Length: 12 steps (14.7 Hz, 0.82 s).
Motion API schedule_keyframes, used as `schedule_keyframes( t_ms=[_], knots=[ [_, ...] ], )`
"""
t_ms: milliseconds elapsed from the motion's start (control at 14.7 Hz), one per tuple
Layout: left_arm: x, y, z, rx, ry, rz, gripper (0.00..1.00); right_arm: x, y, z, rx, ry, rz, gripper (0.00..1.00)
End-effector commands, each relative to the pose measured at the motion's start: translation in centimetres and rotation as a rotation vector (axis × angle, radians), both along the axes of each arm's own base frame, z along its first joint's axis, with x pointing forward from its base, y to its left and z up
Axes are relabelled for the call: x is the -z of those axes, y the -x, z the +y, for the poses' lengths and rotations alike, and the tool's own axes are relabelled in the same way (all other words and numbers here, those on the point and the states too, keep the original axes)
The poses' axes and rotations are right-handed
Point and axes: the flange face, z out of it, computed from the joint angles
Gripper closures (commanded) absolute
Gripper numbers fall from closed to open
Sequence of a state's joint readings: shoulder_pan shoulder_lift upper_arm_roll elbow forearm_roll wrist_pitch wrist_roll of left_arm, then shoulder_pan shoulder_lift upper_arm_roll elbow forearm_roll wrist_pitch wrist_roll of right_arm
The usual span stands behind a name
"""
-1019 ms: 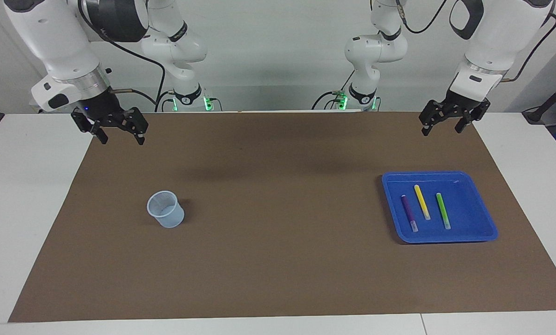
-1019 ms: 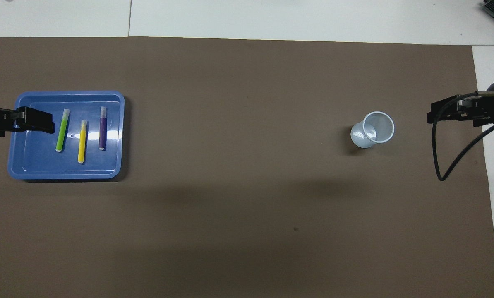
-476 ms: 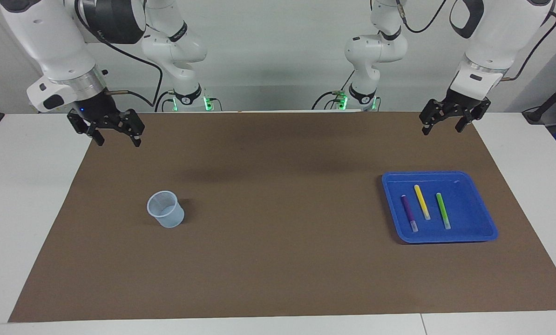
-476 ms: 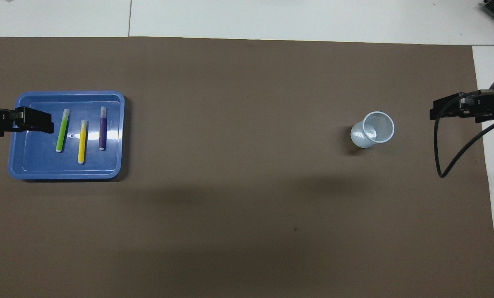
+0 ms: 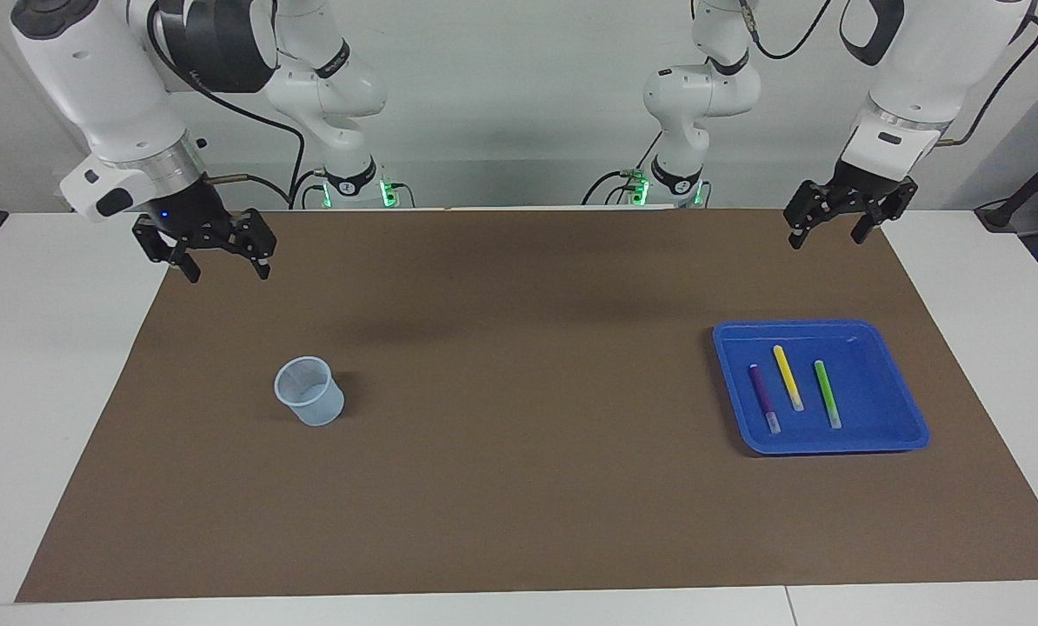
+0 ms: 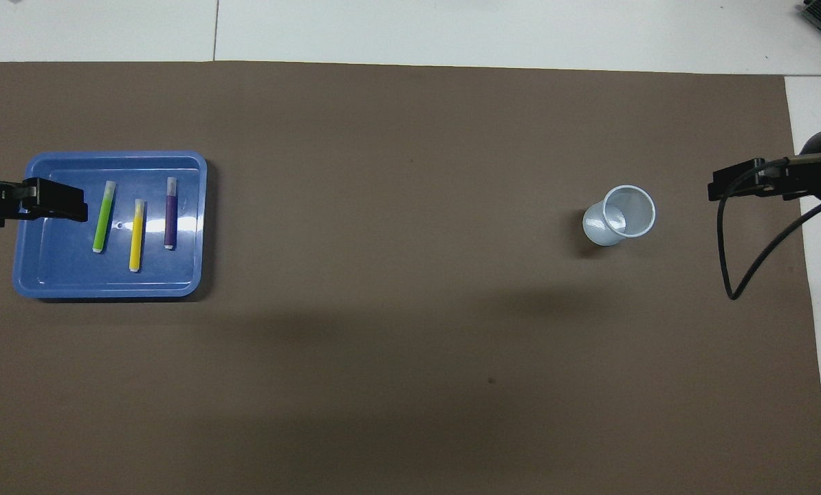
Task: Transfer and insert pens with both arms
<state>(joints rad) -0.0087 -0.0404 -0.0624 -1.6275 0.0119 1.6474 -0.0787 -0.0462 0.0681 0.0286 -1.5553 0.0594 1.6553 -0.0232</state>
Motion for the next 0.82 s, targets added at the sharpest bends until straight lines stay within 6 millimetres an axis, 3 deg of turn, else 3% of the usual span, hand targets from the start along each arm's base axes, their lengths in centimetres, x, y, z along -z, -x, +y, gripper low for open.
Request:
schedule_keyframes(
  t_ms=[0,543,747],
  knots=[
    [-0.3,0.7,0.2,0.006,-0.011,0.006,0.00,-0.2,0.9,-0.3,-0.036,-0.054,0.009,0.00],
    [-0.2,0.8,-0.1,0.061,-0.015,0.002,0.00,-1.0,0.9,0.8,0.000,0.020,0.010,0.00],
    [-0.3,0.8,0.0,0.060,-0.014,0.002,0.00,-1.2,0.8,3.2,-0.023,0.091,0.007,0.00]
  ],
)
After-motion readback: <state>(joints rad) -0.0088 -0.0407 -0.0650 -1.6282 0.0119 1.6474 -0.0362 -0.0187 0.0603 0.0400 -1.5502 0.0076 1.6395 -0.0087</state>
